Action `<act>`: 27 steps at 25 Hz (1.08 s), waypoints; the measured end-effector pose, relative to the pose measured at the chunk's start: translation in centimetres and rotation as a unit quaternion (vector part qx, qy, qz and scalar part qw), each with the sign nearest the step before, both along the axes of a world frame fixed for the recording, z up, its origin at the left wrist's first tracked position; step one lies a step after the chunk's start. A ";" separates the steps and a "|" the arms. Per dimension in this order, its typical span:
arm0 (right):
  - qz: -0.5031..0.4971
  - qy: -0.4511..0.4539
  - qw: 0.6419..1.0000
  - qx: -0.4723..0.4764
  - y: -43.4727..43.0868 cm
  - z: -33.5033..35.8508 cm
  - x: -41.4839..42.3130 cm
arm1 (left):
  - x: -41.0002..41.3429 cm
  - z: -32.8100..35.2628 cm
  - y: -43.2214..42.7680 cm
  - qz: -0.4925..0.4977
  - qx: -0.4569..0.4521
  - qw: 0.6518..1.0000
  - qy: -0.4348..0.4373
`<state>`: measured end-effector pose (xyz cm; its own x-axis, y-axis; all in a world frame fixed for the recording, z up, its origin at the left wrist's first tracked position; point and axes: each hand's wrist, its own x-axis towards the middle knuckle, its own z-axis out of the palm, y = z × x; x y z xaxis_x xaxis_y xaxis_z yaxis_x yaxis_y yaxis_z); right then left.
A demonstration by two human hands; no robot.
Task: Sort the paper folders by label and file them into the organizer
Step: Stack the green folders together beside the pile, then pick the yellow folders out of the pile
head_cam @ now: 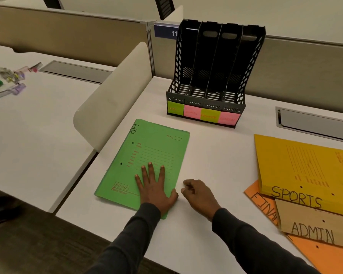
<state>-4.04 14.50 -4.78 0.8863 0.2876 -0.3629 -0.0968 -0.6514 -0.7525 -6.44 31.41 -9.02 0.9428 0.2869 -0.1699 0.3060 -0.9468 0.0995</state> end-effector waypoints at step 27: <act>-0.079 -0.165 0.969 -0.168 -37.4 1.3 -8.1 | 4.3 4.6 -32.8 0.085 -0.320 0.944 -0.012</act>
<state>-12.10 -22.92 -3.45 0.9933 0.0536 -0.1026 -0.0059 -0.8616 -0.5076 -2.18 -1.38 -4.43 0.8982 0.2794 -0.3394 0.4383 -0.6282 0.6428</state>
